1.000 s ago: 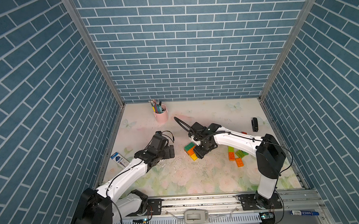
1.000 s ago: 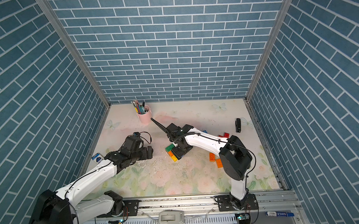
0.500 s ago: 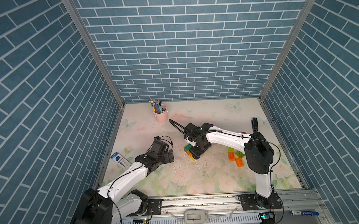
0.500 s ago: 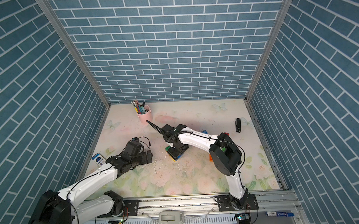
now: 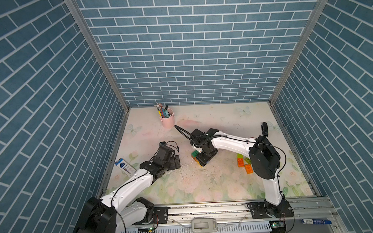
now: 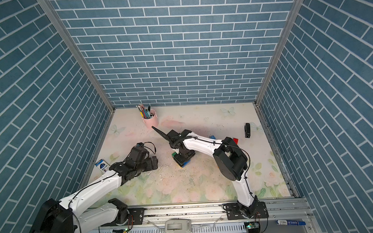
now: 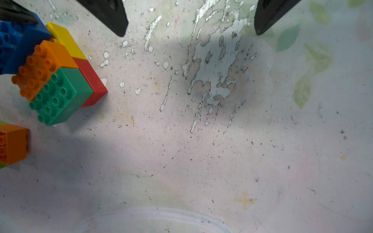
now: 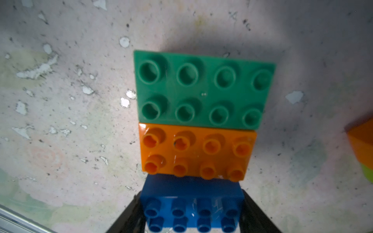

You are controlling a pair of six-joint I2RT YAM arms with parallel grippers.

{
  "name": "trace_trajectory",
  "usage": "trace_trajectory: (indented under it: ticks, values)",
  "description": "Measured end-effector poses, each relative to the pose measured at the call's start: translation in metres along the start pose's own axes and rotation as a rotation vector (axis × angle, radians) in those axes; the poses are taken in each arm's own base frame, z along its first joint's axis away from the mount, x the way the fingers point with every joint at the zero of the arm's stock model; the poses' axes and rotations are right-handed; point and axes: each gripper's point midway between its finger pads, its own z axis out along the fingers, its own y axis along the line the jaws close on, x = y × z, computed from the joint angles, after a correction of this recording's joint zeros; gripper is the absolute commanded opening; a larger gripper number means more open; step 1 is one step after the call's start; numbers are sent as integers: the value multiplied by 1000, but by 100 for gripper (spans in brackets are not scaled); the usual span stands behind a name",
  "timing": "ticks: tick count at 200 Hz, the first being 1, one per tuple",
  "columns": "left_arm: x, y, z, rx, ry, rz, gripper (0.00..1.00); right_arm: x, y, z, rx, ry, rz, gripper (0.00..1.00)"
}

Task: Assemble a rectangle with lego
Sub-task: Assemble the lego brick with the lego brick.

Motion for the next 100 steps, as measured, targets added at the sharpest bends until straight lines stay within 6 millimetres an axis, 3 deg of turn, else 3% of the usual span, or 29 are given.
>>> trace_trajectory:
  ticks: [100]
  values:
    - [0,0,0,1,0,3,99,-3,0,3,4,3,9,22]
